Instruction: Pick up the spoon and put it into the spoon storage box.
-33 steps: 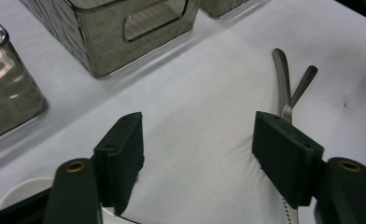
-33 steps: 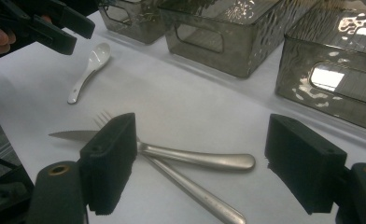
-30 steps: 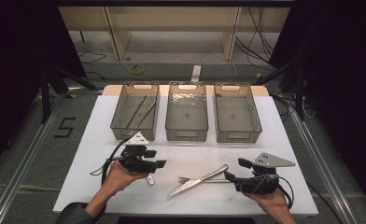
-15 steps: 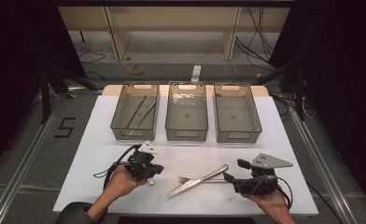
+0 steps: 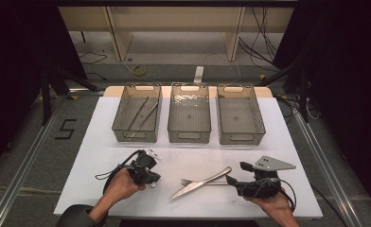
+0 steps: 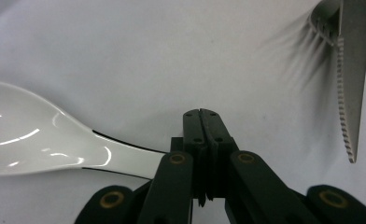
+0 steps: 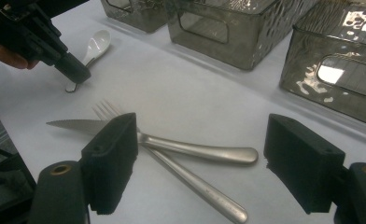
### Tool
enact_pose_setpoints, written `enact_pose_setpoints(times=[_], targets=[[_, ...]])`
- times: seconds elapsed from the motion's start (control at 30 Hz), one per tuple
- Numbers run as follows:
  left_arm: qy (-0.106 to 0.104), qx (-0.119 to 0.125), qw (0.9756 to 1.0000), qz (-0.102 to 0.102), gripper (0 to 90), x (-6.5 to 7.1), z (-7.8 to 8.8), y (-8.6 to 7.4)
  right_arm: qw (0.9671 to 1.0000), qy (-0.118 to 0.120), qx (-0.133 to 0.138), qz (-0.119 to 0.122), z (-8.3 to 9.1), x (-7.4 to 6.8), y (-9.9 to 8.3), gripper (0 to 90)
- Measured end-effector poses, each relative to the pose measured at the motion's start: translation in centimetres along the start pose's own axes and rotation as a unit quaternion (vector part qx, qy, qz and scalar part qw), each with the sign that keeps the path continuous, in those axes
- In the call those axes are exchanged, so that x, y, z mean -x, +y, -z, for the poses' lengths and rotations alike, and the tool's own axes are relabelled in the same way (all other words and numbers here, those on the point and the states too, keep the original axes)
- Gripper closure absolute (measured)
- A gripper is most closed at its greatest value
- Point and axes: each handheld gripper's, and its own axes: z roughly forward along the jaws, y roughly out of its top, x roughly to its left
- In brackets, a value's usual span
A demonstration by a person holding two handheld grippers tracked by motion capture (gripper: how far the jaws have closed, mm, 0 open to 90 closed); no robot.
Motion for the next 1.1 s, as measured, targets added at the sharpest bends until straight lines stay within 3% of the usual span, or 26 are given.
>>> enact_pose_setpoints(times=[0.1, 0.23, 0.3, 0.37, 0.57, 0.73, 0.87, 1.0, 1.1], targets=[[0.006, -0.025, 0.9997, 0.001, 88.7, -0.1, -0.2, -0.1, 1.0000, 0.001, -0.001, 0.001, 0.0, 0.0, 0.0, 27.0], [0.004, -0.036, 0.9993, 0.005, 88.7, -0.6, 0.2, -0.3, 1.0000, 0.001, -0.002, 0.002, -0.1, 0.0, 0.0, 27.0], [0.003, -0.039, 0.9992, 0.012, 88.7, -1.2, 0.6, -0.5, 1.0000, 0.001, -0.003, 0.003, 0.0, 0.0, 0.0, 27.0], [0.003, -0.060, 0.9979, 0.024, 88.7, -2.2, 0.9, -1.3, 1.0000, 0.001, -0.003, 0.003, 0.0, 0.0, 0.0, 27.0], [0.013, -0.073, 0.9967, 0.034, 88.8, -3.2, 1.5, -2.0, 1.0000, 0.003, -0.004, 0.003, -0.1, 0.0, 0.0, 27.2], [0.039, -0.077, 0.9951, 0.048, 88.8, -4.2, 2.0, -2.6, 1.0000, 0.002, -0.005, 0.004, -0.2, 0.0, 0.0, 27.2], [0.048, -0.071, 0.9942, 0.064, 88.8, -5.2, 2.4, -3.1, 1.0000, 0.002, -0.006, 0.004, -0.2, 0.0, 0.0, 27.2], [0.045, -0.066, 0.9949, 0.062, 88.6, -5.4, 2.6, -3.2, 0.9999, 0.003, -0.009, 0.004, -0.2, 0.0, 0.0, 27.2], [0.031, -0.042, 0.9970, 0.057, 86.8, -5.2, 3.2, -2.9, 0.9999, 0.004, -0.009, 0.004, -0.3, 0.0, 0.0, 27.2]])
